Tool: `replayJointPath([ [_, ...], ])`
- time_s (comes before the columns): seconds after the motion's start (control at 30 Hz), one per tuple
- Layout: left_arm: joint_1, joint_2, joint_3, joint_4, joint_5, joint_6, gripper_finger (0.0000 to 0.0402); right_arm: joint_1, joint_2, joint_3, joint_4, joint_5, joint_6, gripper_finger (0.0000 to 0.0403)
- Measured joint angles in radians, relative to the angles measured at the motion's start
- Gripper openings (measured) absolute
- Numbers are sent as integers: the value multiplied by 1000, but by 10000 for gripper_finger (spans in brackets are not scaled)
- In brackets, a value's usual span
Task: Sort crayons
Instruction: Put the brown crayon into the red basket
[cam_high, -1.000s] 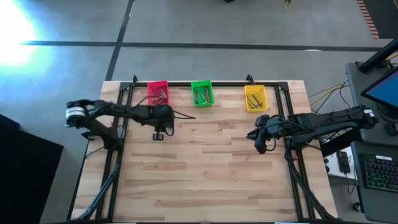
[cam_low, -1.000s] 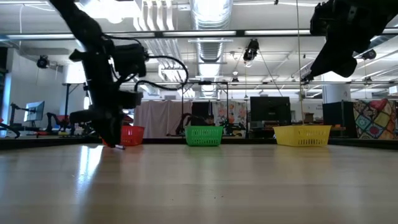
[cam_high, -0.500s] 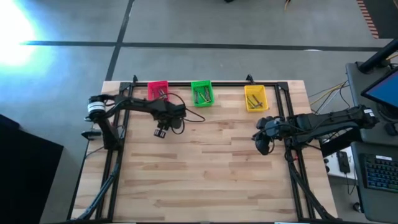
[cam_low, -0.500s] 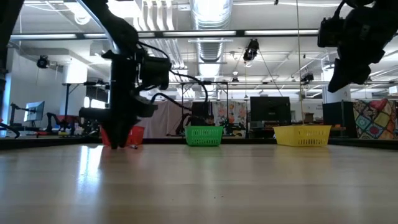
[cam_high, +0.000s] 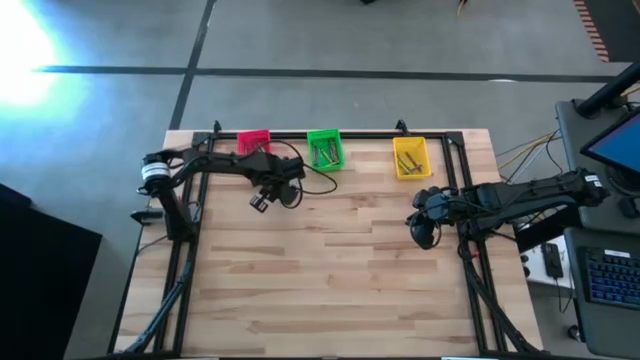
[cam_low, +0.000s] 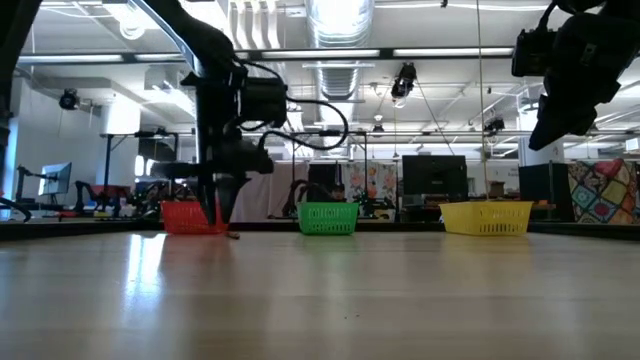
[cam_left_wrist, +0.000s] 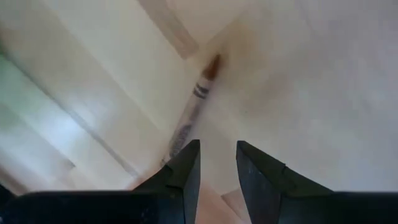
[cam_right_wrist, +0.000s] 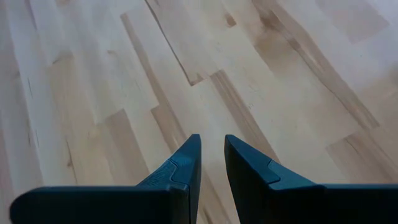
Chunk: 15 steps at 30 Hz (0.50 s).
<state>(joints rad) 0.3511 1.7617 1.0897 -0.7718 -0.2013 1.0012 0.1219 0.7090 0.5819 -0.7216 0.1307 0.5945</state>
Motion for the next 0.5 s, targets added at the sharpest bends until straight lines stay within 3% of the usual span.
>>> replayJointPath([
  [0.2, 33, 65, -15, 120, -53, 32, 87, 0, 0, 0, 0, 0, 0, 63],
  [0.5, 44, 115, 35, 108, -44, 91, 97, 0, 0, 0, 0, 0, 0, 63],
])
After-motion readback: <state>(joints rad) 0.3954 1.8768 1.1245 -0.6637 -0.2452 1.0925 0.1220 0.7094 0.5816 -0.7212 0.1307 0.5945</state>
